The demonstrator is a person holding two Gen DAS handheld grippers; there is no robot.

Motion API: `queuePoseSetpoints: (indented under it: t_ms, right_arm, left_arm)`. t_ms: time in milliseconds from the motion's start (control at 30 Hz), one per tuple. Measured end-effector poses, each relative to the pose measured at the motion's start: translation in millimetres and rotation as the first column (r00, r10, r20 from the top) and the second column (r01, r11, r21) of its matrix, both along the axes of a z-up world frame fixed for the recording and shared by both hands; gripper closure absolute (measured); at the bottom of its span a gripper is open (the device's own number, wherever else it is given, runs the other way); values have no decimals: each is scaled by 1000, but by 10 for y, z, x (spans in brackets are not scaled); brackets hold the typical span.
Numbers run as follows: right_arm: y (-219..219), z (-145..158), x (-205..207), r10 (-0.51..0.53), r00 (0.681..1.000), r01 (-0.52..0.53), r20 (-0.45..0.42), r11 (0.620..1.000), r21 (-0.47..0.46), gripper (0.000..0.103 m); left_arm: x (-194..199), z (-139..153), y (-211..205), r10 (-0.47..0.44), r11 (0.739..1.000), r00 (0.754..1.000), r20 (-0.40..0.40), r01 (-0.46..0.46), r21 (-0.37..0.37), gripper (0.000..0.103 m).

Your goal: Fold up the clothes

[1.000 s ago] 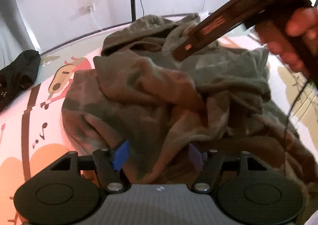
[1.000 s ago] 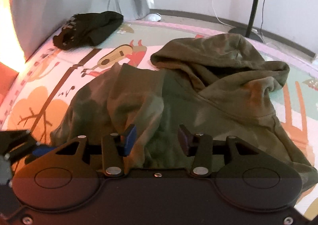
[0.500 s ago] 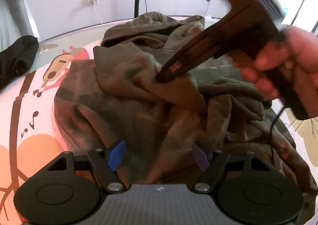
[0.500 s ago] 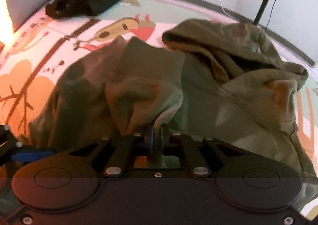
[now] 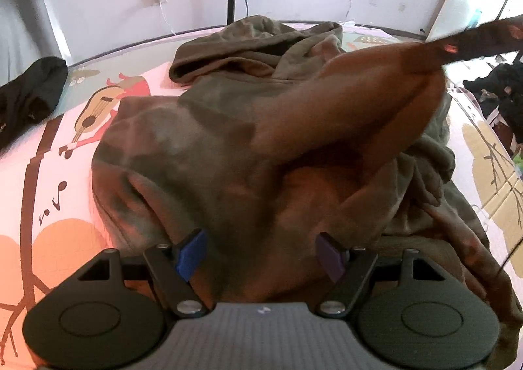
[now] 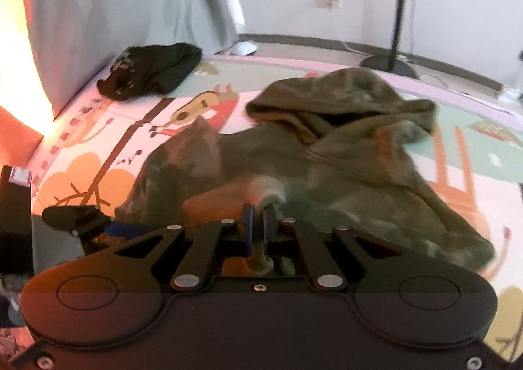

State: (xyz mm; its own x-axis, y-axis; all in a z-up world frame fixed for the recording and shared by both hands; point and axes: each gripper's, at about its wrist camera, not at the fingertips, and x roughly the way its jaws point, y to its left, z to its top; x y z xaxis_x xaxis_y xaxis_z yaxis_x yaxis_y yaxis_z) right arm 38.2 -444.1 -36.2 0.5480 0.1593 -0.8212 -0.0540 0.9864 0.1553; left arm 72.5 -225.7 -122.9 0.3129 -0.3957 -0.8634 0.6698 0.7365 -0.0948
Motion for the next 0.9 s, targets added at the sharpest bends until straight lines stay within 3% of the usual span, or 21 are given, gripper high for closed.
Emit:
queuePoseSetpoints:
  t_ms: [233,467,700,900]
  right_arm:
    - [-567,241,-601,-153,987,154,40,988,-10,99]
    - [-1173,323,-1120,-325,944,326,62,945,0,99]
    - [-1703,263,-1587,-487,871,487,66,873,9,99]
    - [-2098,162,-1930,-603,794,607,77,794,-37,99]
  left_arm:
    - [-103,96,-146,-38,999,999,29,37,18,28]
    - [-145,106,-267,-50,998,998,38,48,42,28]
    - [-172,70,-376,-62,996,997,44,59,67,27]
    - [-214,18,-463,-84,993,996,44,80,81,27]
